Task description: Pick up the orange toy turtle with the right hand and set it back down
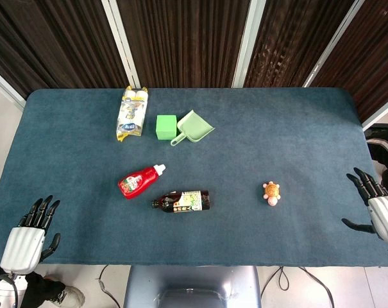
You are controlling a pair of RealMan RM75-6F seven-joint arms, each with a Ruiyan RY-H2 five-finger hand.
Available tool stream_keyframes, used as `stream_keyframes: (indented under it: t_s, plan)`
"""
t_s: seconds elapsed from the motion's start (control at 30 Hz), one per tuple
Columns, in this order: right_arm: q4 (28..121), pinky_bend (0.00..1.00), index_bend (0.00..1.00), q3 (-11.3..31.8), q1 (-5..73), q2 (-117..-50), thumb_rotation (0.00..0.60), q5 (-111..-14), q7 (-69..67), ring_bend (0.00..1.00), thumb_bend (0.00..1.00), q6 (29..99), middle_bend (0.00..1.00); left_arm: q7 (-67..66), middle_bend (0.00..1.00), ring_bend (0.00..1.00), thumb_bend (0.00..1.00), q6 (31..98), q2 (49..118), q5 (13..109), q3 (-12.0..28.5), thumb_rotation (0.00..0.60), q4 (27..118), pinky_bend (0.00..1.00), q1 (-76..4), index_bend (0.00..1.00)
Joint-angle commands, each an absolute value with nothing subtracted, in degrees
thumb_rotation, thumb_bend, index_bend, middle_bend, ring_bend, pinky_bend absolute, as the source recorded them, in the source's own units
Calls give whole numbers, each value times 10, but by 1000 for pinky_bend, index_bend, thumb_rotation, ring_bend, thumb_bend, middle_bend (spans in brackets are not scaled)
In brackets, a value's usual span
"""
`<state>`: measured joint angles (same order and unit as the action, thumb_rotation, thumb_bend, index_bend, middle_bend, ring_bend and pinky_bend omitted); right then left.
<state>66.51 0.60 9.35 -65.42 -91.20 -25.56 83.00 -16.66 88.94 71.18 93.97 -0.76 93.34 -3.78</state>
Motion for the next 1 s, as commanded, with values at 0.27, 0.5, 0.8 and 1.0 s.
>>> stream_keyframes:
  t_s: [0.27,0.5,0.8,1.0]
  plan:
    - [662,331,1,6,97,-657,600,-913,-252,181,56,824,48,-153,3,31,400,887,715,938,-12,600,925,307,-35,0]
    - [643,704,113,13,119,-690,600,-917,-243,706,56,806,109,-120,10,34,400,883,717,941,-16,600,910,316,-36,0]
    - [654,889,356,-4,213,-713,600,-947,-205,919,55,667,291,-82,15,38,398,897,720,940,-19,600,891,322,-27,0]
    - [650,908,394,0,252,-752,600,-935,-174,936,55,607,315,-63,17,38,400,907,719,940,-20,600,881,322,-20,0]
